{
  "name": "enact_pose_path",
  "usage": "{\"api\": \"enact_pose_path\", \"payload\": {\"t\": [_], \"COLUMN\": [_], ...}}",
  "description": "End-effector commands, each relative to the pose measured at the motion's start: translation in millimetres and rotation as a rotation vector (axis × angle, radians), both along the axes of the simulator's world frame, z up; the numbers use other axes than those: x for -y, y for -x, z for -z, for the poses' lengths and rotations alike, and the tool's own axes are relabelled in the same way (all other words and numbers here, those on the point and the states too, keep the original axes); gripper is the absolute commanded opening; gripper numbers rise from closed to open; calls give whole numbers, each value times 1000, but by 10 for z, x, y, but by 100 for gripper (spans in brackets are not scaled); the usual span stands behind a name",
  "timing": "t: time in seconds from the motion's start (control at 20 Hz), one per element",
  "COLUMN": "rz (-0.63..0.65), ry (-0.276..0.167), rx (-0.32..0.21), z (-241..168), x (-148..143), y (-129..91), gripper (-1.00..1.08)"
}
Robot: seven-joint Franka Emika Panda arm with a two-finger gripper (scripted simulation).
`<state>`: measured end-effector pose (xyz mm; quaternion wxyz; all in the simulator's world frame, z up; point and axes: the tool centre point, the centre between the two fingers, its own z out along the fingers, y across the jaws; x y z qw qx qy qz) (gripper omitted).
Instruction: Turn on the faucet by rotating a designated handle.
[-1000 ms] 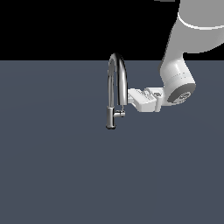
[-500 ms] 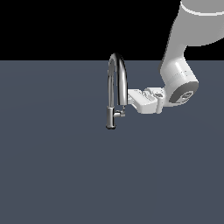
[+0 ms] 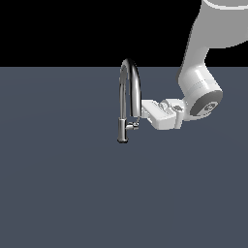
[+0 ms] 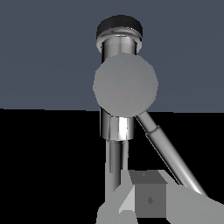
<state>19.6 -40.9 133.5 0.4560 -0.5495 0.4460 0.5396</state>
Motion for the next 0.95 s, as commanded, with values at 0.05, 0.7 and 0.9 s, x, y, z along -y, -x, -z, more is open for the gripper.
{"api": "enact_pose_path", "payload": {"t": [0.05,0.7,0.9], "rz": [3,0,4], "ry": [0,-1,1], "rx": [-17,-10,-17], "z": [107,482,680], "x": [88,123,165], "y": [176,396,469], "gripper": [-100,-100,-100]}}
